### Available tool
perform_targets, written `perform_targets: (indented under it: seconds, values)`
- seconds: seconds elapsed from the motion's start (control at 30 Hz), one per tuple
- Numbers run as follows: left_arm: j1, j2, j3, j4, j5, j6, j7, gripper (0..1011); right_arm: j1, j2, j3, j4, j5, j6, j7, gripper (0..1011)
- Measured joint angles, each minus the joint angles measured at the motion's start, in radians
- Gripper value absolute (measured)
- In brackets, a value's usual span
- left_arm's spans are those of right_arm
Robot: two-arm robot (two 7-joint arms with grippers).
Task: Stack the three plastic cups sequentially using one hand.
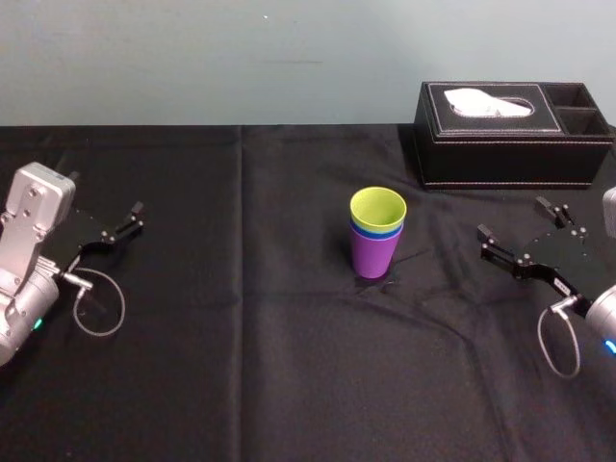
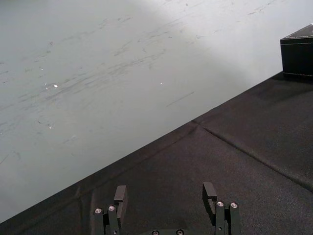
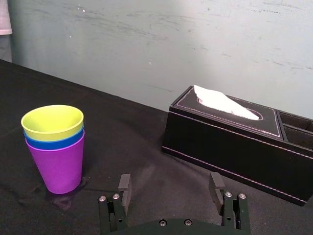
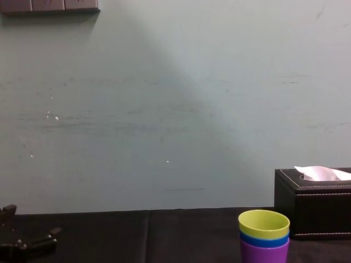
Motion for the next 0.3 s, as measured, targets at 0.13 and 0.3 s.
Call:
perform_targets:
  seconds: [0.13,0.3]
  values:
    - [0.000,0.000,0.000,0.000,0.000,0.000,0.000,1011,0.000,0.000,0.000,-0.001,0.001,0.000,0.001,1004]
    - [0.000,0.000,0.000,0.000,0.000,0.000,0.000,1011,0.000,0.001,-0.001,-0.002,0.002,0.001,0.001,1004]
